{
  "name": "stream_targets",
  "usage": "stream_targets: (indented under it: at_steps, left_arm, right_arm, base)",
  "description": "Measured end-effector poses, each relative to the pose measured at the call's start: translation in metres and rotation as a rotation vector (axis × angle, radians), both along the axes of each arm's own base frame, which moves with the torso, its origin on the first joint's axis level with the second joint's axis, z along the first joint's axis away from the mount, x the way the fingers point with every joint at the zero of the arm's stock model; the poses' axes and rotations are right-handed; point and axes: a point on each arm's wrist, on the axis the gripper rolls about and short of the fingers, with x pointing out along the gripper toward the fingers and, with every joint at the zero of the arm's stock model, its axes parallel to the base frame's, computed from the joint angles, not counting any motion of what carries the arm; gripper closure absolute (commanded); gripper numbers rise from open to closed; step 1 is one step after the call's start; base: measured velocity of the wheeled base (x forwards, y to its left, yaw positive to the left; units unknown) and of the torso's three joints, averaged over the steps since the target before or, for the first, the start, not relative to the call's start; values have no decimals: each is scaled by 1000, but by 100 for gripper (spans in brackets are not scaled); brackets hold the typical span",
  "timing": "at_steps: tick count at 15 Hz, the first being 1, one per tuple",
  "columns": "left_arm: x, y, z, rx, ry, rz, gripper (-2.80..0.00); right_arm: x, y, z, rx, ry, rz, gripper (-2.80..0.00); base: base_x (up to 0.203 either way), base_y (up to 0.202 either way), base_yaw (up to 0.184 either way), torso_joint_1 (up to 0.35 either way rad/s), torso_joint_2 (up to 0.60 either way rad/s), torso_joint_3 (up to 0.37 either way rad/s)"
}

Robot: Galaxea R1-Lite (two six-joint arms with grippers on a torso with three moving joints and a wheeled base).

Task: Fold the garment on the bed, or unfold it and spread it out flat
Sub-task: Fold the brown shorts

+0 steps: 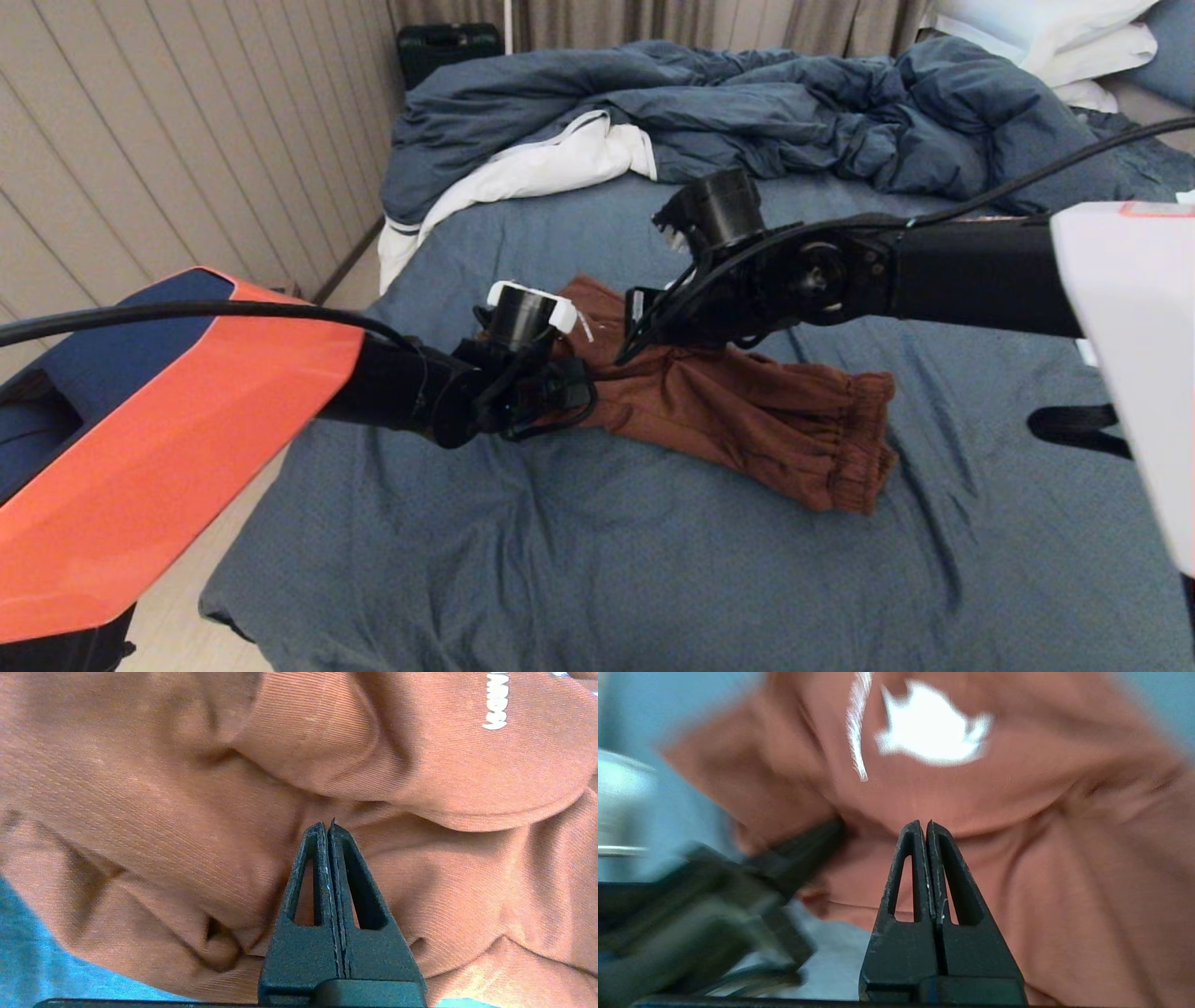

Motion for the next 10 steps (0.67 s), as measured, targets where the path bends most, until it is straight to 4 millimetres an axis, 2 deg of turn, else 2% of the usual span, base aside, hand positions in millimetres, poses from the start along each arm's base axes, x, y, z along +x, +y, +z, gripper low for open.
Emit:
stream_targets:
  at_steps: [2, 4, 10]
  left_arm:
    - [0, 0, 1, -2, -3, -1, 0]
    - [0, 0, 1, -3, -4, 0, 0]
    - [1, 0, 2, -4, -7, 1, 0]
  right_arm:
    - [1, 11, -23, -28, 60, 16, 0]
    - [1, 18, -35, -43, 86, 28, 0]
    - [18, 28, -50, -34, 59, 26, 0]
  base:
    - [0, 0, 0, 0, 0, 0]
    - [0, 0, 0, 0, 0, 0]
    - [0, 0, 0, 0, 0, 0]
